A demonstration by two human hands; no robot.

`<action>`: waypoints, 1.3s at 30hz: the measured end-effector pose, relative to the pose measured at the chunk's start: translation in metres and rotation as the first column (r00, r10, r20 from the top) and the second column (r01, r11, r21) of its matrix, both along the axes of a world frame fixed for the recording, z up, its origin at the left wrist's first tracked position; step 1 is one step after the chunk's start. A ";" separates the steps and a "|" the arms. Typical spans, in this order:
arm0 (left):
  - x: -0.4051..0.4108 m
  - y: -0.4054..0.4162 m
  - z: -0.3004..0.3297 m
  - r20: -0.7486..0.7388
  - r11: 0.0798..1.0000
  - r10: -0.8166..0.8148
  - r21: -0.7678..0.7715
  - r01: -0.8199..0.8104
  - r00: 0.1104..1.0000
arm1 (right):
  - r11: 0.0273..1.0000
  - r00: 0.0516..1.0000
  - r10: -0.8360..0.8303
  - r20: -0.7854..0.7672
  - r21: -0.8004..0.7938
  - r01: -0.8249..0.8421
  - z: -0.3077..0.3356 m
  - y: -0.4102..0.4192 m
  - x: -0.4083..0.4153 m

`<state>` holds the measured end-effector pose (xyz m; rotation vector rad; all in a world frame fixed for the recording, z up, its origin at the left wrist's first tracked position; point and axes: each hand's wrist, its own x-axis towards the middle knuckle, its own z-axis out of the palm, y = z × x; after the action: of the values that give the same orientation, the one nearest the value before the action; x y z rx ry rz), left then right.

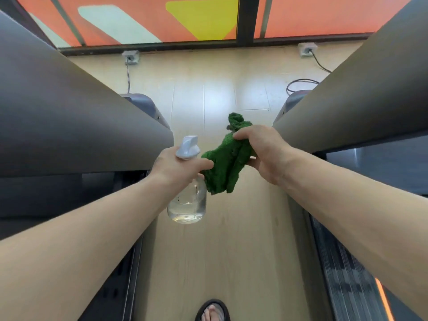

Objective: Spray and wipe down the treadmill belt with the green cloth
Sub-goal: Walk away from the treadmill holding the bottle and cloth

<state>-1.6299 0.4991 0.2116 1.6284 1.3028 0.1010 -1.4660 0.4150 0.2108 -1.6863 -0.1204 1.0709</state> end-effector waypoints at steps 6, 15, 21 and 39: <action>0.039 0.054 0.027 0.053 0.993 0.100 -0.068 -0.097 0.994 | 0.999 0.999 0.046 -0.007 0.017 -0.046 0.024 0.045 0.037; 0.086 0.111 0.053 0.165 0.775 0.227 -0.628 -0.076 0.960 | 0.994 0.981 -0.011 -0.195 0.105 0.032 0.045 0.119 0.080; 0.125 0.161 0.061 0.221 0.829 0.102 -0.558 0.040 0.970 | 0.997 0.960 0.041 -0.278 0.071 -0.022 0.042 0.175 0.120; 0.297 0.356 0.088 -0.086 0.996 0.027 -0.086 -0.034 0.996 | 0.974 0.973 0.221 -0.066 -0.042 -0.224 0.058 0.316 0.303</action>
<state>-1.3334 0.8550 0.2999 1.5530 1.3786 -0.0068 -1.1633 0.7308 0.2690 -1.7113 -0.2507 1.3010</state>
